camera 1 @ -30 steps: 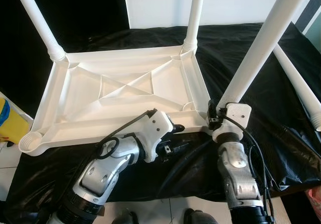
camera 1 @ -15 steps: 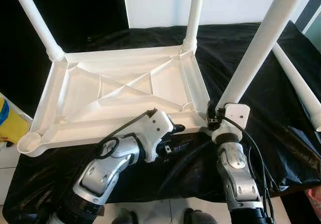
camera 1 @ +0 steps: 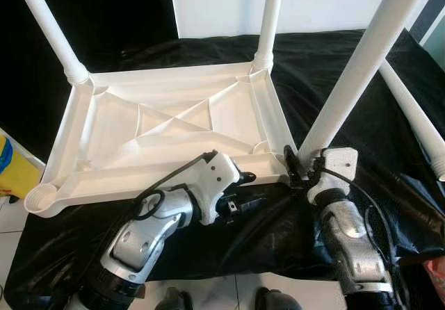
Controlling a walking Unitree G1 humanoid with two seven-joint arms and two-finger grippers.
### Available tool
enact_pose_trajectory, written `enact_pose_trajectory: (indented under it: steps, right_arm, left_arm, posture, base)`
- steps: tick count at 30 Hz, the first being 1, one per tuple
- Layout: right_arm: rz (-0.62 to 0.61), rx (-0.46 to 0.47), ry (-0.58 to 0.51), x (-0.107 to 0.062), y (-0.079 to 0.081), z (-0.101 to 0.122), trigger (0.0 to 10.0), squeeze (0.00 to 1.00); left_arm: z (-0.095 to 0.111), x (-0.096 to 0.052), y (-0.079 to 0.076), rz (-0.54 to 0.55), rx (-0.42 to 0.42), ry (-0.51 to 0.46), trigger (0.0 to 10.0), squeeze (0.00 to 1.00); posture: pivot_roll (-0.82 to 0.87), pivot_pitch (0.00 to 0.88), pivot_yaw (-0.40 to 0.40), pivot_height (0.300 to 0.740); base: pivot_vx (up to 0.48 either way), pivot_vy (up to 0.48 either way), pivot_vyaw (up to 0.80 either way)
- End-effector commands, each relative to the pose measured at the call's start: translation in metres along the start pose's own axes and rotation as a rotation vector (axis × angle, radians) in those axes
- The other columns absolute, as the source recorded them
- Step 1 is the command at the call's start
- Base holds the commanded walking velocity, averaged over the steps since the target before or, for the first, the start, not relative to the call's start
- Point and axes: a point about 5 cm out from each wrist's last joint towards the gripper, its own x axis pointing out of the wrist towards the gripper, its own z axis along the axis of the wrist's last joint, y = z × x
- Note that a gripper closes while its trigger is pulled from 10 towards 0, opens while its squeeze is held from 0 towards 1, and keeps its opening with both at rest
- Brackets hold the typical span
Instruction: Building children table
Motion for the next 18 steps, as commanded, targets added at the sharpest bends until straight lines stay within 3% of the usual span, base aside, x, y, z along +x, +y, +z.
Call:
enact_pose_trajectory:
  steps: [1, 8, 18]
  right_arm:
    - [0.040, 0.020, 0.012, -0.002, -0.006, -0.004, 10.0, 0.00]
    - [0.266, -0.029, 0.008, 0.013, -0.007, -0.002, 10.0, 0.00]
    - [0.402, -0.072, 0.020, 0.028, -0.007, -0.005, 10.0, 0.00]
  left_arm:
    - [-0.001, 0.000, -0.001, -0.003, 0.007, 0.003, 10.0, 0.00]
    - [-0.001, 0.003, 0.001, -0.005, 0.023, 0.002, 10.0, 0.00]
    - [-0.001, 0.005, 0.005, 0.018, 0.056, 0.002, 10.0, 0.00]
  posture:
    - [-0.09, 0.151, 0.049, 0.740]
    - [-0.09, 0.123, 0.044, 0.740]
    - [-0.08, 0.101, 0.037, 0.740]
  base:
    - [0.000, 0.000, 0.00]
    - [0.000, 0.000, 0.00]
    - [0.000, 0.000, 0.00]
